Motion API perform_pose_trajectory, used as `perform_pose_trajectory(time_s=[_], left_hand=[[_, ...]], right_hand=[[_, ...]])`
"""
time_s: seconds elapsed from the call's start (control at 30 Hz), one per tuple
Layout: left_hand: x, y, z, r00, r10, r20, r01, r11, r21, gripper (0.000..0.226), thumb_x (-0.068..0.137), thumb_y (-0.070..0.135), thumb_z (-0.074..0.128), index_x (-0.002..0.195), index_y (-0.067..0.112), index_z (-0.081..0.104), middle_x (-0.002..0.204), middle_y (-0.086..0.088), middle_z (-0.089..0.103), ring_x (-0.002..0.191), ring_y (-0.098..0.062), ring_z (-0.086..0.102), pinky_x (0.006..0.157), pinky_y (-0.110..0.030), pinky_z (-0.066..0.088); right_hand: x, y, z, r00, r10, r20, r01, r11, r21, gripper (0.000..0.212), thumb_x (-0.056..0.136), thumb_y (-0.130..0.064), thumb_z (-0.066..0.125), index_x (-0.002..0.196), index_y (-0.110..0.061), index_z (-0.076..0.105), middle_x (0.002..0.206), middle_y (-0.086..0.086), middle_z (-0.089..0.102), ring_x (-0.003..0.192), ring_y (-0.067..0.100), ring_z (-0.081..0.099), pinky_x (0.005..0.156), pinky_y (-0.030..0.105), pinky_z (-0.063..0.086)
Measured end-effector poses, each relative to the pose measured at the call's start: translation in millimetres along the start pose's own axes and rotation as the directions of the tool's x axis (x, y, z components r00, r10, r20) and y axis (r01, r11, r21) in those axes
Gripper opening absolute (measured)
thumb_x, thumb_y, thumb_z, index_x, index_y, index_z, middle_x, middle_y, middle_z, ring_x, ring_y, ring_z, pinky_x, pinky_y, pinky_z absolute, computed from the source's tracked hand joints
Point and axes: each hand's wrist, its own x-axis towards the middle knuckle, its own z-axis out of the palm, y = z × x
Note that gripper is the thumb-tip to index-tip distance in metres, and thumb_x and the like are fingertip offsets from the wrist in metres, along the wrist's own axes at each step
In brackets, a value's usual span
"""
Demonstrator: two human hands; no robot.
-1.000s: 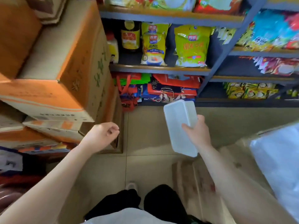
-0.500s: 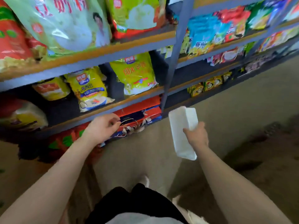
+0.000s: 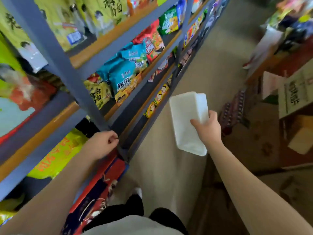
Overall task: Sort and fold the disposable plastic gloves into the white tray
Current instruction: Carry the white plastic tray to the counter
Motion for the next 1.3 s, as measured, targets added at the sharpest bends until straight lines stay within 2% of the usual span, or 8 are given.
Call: perform_pose_trajectory(time_s=[0.2, 0.37, 0.53, 0.7, 0.8, 0.9, 1.1, 1.3], left_hand=[[159.3, 98.7, -35.9, 0.959, 0.277, -0.056, -0.279, 0.96, -0.031, 0.018, 0.09, 0.019, 0.057, 0.104, 0.014, 0.066, 0.092, -0.001, 0.066, 0.079, -0.016, 0.057, 0.07, -0.026, 0.042], [272.0, 196.1, -49.0, 0.855, 0.508, -0.107, -0.511, 0.859, -0.007, 0.015, 0.087, 0.017, 0.059, 0.099, 0.016, 0.067, 0.085, 0.002, 0.064, 0.075, -0.019, 0.059, 0.071, -0.032, 0.05], [383.4, 286.0, -45.6, 0.842, 0.538, -0.038, -0.538, 0.843, -0.015, 0.015, 0.088, 0.017, 0.058, 0.101, 0.014, 0.066, 0.084, 0.004, 0.058, 0.075, -0.02, 0.057, 0.071, -0.032, 0.048], [496.4, 336.9, -34.7, 0.876, 0.473, 0.094, -0.477, 0.879, 0.019, 0.014, 0.088, 0.019, 0.058, 0.1, 0.017, 0.065, 0.09, 0.0, 0.064, 0.079, -0.021, 0.06, 0.072, -0.036, 0.051], [561.1, 364.5, -28.9, 0.896, 0.412, 0.164, -0.419, 0.908, 0.006, 0.009, 0.089, 0.02, 0.057, 0.093, 0.02, 0.065, 0.091, 0.0, 0.069, 0.083, -0.02, 0.063, 0.075, -0.033, 0.05], [627.7, 396.3, -30.1, 0.902, 0.376, 0.214, -0.386, 0.922, 0.007, 0.012, 0.091, 0.022, 0.055, 0.097, 0.02, 0.065, 0.092, 0.002, 0.067, 0.087, -0.019, 0.063, 0.076, -0.032, 0.049], [780.2, 495.0, -42.1, 0.82, 0.51, 0.259, -0.522, 0.852, -0.027, 0.008, 0.089, 0.019, 0.057, 0.091, 0.023, 0.064, 0.088, 0.001, 0.068, 0.084, -0.019, 0.064, 0.074, -0.032, 0.052], [900.6, 637.8, -49.0, 0.728, 0.653, 0.207, -0.648, 0.755, -0.102, 0.014, 0.089, 0.018, 0.058, 0.1, 0.019, 0.067, 0.088, 0.006, 0.065, 0.082, -0.015, 0.062, 0.076, -0.025, 0.045]], right_hand=[[94.6, 27.2, -32.5, 0.972, 0.196, -0.132, -0.209, 0.973, -0.093, 0.058, 0.083, -0.036, 0.066, 0.127, -0.015, 0.034, 0.114, 0.004, 0.055, 0.101, 0.028, 0.058, 0.086, 0.049, 0.051], [190.1, 63.0, -65.7, 0.913, 0.346, -0.214, -0.378, 0.917, -0.131, 0.06, 0.082, -0.041, 0.065, 0.127, -0.018, 0.032, 0.118, 0.007, 0.055, 0.102, 0.03, 0.058, 0.087, 0.051, 0.051], [298.4, 66.9, -103.7, 0.865, 0.435, -0.25, -0.473, 0.874, -0.113, 0.059, 0.083, -0.038, 0.064, 0.128, -0.016, 0.032, 0.12, 0.009, 0.054, 0.105, 0.031, 0.057, 0.089, 0.051, 0.05], [412.3, 38.7, -147.1, 0.886, 0.38, -0.265, -0.416, 0.904, -0.098, 0.055, 0.082, -0.037, 0.064, 0.123, -0.015, 0.035, 0.112, 0.007, 0.056, 0.098, 0.03, 0.057, 0.085, 0.051, 0.05], [480.3, 23.9, -168.9, 0.892, 0.361, -0.273, -0.391, 0.918, -0.063, 0.053, 0.082, -0.035, 0.064, 0.123, -0.016, 0.035, 0.104, 0.001, 0.054, 0.092, 0.026, 0.057, 0.083, 0.048, 0.05], [550.4, 10.9, -187.7, 0.891, 0.34, -0.302, -0.367, 0.929, -0.039, 0.056, 0.083, -0.035, 0.063, 0.127, -0.016, 0.035, 0.101, -0.002, 0.05, 0.091, 0.025, 0.055, 0.08, 0.044, 0.05], [675.3, 8.0, -228.6, 0.831, 0.376, -0.409, -0.427, 0.903, -0.038, 0.06, 0.083, -0.033, 0.064, 0.132, -0.016, 0.034, 0.1, -0.001, 0.048, 0.089, 0.022, 0.05, 0.072, 0.036, 0.045], [770.4, 38.4, -281.5, 0.746, 0.476, -0.465, -0.567, 0.821, -0.07, 0.06, 0.083, -0.037, 0.062, 0.131, -0.014, 0.034, 0.093, 0.001, 0.051, 0.081, 0.025, 0.054, 0.065, 0.035, 0.047]])
